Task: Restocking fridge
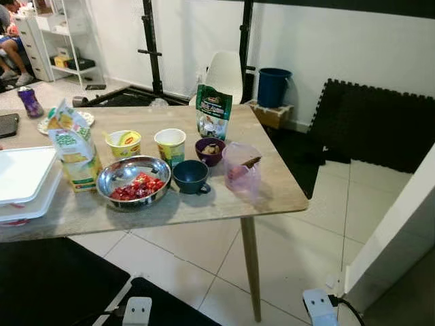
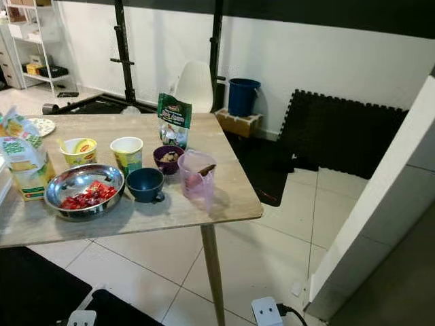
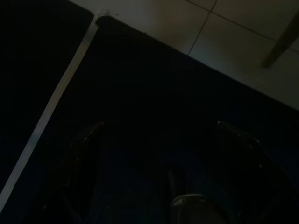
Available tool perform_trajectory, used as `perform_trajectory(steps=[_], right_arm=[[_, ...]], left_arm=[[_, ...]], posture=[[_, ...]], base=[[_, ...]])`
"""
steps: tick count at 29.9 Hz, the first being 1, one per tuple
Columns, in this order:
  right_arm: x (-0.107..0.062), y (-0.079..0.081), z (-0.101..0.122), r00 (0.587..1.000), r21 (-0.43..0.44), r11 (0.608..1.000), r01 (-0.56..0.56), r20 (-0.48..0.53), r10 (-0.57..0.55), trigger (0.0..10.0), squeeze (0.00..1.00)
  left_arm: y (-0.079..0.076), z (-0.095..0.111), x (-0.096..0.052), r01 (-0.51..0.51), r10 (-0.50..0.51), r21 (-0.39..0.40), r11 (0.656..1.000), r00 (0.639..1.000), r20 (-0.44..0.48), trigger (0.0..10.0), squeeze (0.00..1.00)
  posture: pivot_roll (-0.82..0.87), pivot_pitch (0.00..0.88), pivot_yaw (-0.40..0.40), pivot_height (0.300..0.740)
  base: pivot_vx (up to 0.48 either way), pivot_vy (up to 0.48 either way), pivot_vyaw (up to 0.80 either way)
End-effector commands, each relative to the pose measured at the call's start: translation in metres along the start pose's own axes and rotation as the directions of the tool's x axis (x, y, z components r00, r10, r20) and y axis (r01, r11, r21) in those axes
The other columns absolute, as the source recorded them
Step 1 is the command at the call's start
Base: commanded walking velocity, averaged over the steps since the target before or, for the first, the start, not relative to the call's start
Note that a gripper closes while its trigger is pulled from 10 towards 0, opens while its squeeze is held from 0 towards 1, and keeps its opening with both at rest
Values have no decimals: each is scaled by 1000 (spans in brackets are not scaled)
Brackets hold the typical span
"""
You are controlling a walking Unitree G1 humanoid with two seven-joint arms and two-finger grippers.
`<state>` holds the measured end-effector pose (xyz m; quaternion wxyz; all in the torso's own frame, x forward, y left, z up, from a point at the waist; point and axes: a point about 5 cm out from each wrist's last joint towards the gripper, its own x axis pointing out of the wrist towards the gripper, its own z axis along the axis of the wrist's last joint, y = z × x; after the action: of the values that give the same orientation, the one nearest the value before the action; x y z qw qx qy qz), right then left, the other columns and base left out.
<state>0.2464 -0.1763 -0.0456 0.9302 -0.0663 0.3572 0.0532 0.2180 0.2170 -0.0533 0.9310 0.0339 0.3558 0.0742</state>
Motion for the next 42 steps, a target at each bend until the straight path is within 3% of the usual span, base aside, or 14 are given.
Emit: perform_trajectory(steps=[1,6,26,42], right_arm=[[-1,0,-5,1000,15,1000,7,-18,-7,10000,0],[-1,-1,-5,1000,19,1000,11,-17,-10,10000,0],[-3,-1,-10,999,38,999,24,-29,-22,10000,0],[-1,-19,4,999,43,998,35,-9,-35,10000,0]], left_arm=[[5,-2,-1,-8,8,3,1000,1000,-4,10000,0],[5,-1,0,-5,5,12,1000,1000,-2,10000,0],[1,4,1,36,-37,50,998,999,2,10000,0],[1,4,2,20,-20,31,999,1000,-5,10000,0]], posture=[[-5,79,-43,740],[-5,77,-39,740],[-7,72,-23,740],[-18,63,-27,740]], base=[[368,0,0],[349,0,0],[0,0,0],[0,0,0]])
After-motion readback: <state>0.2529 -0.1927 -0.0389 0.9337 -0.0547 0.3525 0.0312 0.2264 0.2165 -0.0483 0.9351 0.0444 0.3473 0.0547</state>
